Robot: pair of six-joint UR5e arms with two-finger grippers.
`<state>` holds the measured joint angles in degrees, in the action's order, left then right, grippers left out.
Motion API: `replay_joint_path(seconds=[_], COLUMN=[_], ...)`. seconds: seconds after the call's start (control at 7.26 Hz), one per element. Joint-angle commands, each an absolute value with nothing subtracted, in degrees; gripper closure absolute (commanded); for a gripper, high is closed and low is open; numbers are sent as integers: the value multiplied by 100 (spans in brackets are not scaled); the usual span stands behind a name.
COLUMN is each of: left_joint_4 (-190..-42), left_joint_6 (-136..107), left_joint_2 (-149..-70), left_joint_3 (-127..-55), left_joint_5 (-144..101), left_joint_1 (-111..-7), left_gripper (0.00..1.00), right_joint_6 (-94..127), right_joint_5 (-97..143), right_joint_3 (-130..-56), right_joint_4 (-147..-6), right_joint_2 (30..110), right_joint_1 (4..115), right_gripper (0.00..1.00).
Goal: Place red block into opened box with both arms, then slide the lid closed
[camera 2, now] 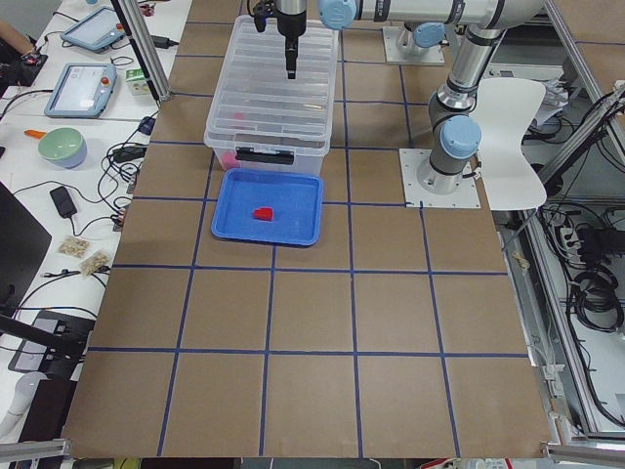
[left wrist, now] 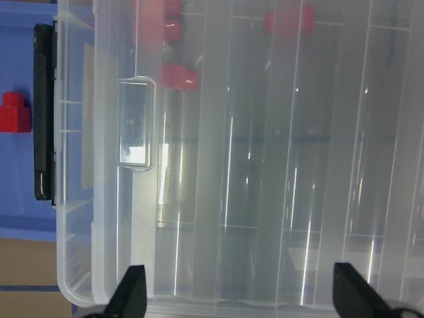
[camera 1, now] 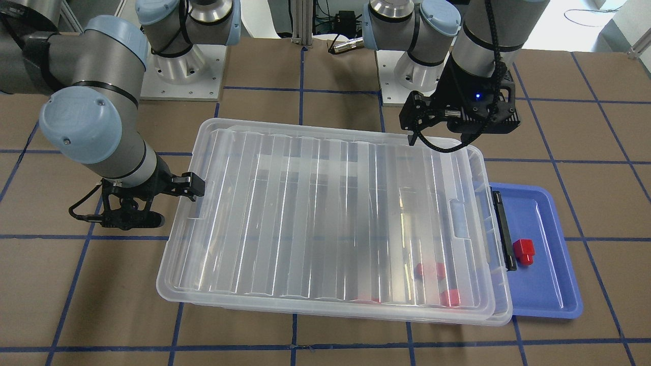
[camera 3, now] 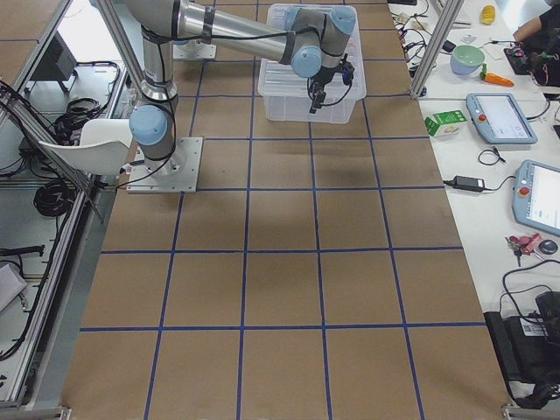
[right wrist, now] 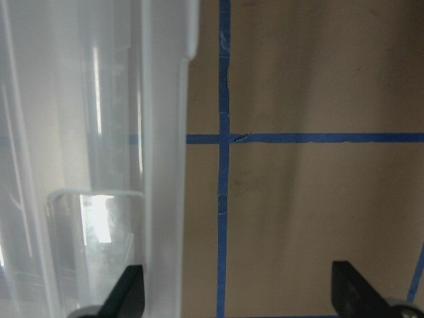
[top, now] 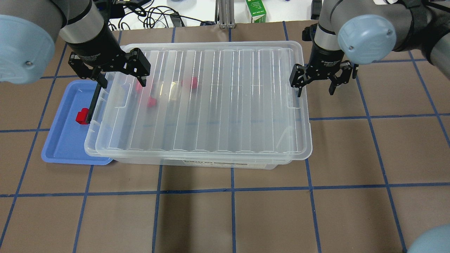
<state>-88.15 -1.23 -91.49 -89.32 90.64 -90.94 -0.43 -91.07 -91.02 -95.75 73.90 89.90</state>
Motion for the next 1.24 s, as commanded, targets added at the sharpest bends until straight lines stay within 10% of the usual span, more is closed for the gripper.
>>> replay_joint_path(seconds=[0.0, 1.1], left_joint_4=[-8815, -8815], left_joint_6=[-123, -132], left_joint_2=[-9149, -9149], left_joint_3=[-8930, -8938], left_joint_5=[9070, 9062], left_joint_1=[-9088, -9097], left_gripper=[0, 0], right_joint_6=[-44, -799], right_joint_5=[-9123, -9308], right_joint_3=[-9141, -9123], right_joint_4=[-9589, -9510], right_joint_2=[7400, 7444], right_joint_1=[8930, 8377], right_gripper=[0, 0])
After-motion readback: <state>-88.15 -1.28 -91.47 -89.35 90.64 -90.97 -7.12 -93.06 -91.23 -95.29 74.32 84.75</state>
